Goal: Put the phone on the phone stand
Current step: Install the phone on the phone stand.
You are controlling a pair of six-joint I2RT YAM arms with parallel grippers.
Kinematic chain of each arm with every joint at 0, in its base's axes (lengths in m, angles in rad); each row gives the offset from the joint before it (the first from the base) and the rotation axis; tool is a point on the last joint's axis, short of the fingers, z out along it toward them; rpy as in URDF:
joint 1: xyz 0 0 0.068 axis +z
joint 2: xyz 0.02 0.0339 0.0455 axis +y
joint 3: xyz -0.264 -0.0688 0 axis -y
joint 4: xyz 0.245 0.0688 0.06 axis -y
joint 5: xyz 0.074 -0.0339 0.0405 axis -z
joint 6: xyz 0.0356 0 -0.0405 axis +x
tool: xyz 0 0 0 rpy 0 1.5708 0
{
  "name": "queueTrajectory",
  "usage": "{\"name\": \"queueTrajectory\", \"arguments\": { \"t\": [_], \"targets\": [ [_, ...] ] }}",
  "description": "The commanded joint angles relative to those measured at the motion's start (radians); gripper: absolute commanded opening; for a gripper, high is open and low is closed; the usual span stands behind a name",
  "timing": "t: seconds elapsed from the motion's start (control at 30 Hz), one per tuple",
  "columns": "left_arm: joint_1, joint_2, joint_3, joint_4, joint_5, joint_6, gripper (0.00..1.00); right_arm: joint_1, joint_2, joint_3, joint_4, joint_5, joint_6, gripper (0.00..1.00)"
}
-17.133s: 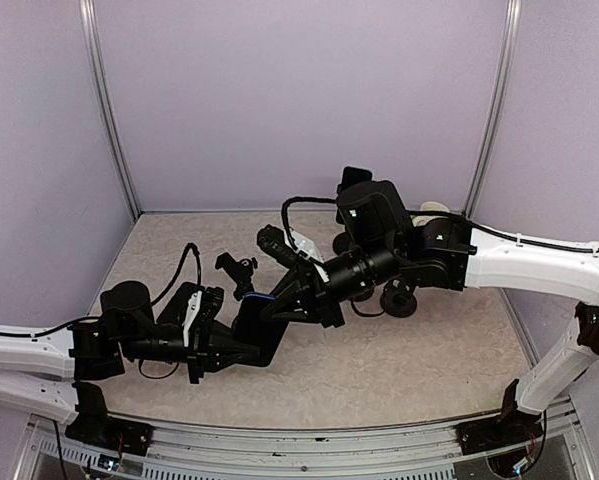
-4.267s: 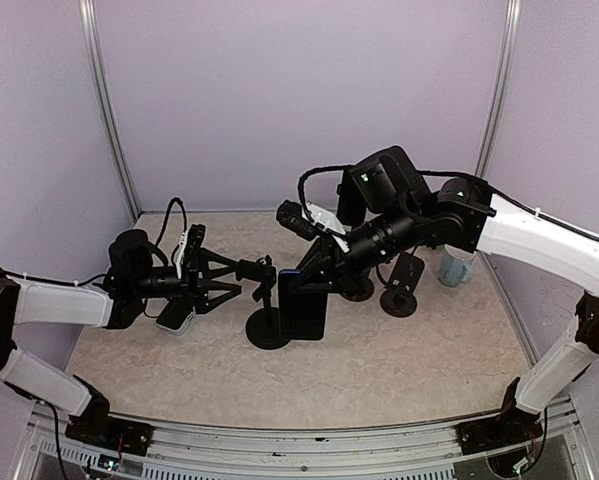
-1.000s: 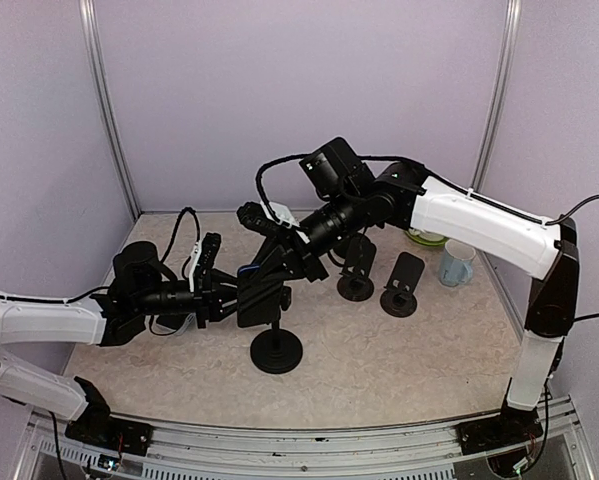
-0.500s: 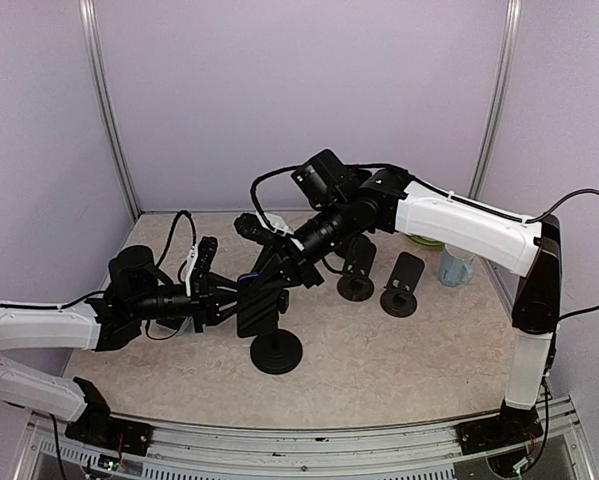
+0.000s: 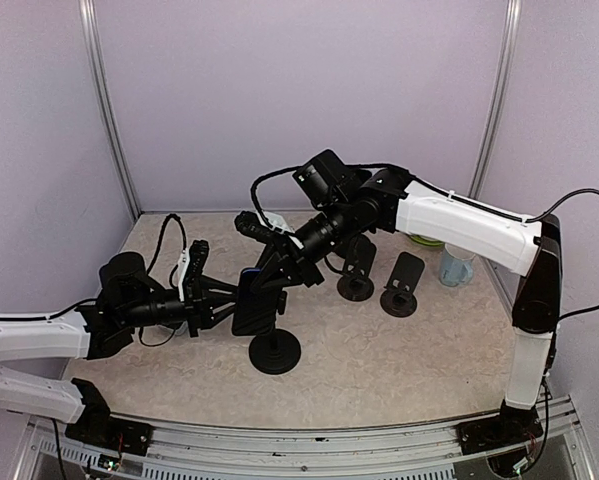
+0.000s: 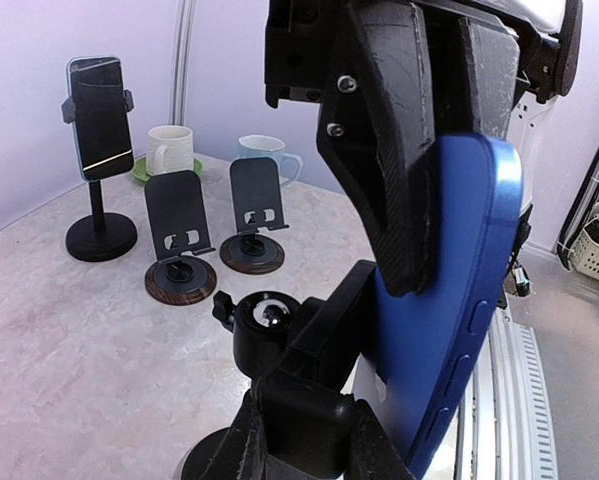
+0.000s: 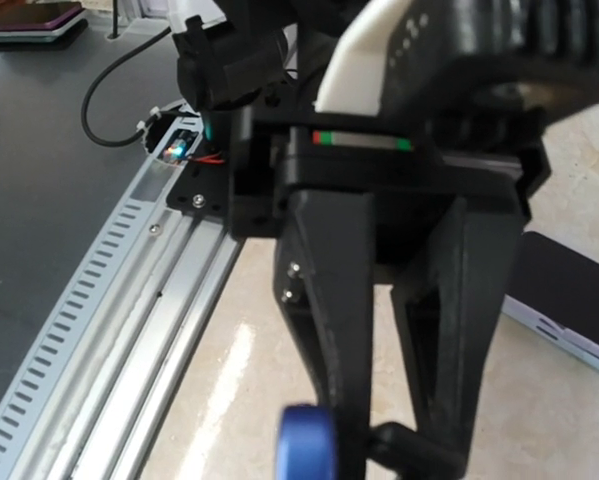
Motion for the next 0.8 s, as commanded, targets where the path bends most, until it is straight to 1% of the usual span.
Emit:
{"name": "queueTrajectory", "arguments": {
  "t": [0.0, 0.17, 0.43, 0.6, 0.77],
  "targets": [
    [0.006, -0.063, -0.005, 0.075, 0.033, -0.006, 0.13, -0.068, 0.002, -0.013, -0.206, 0.168, -0.009, 0.00],
    [0.006, -0.074, 0.004, 0.045, 0.018, 0.003, 0.13, -0.064, 0.019, 0.029, -0.247, 0.144, -0.026, 0.00],
    [0.004, -0.126, 0.025, -0.016, -0.017, 0.014, 0.13, -0.028, 0.041, 0.047, -0.305, 0.286, 0.018, 0.00],
    [0.000, -0.183, 0.012, -0.023, -0.027, 0.003, 0.13, -0.007, 0.025, 0.027, -0.323, 0.328, 0.041, 0.00],
    [-0.017, -0.206, 0.021, -0.040, -0.024, 0.003, 0.13, 0.003, 0.033, 0.014, -0.335, 0.387, 0.077, 0.00]
  ]
}}
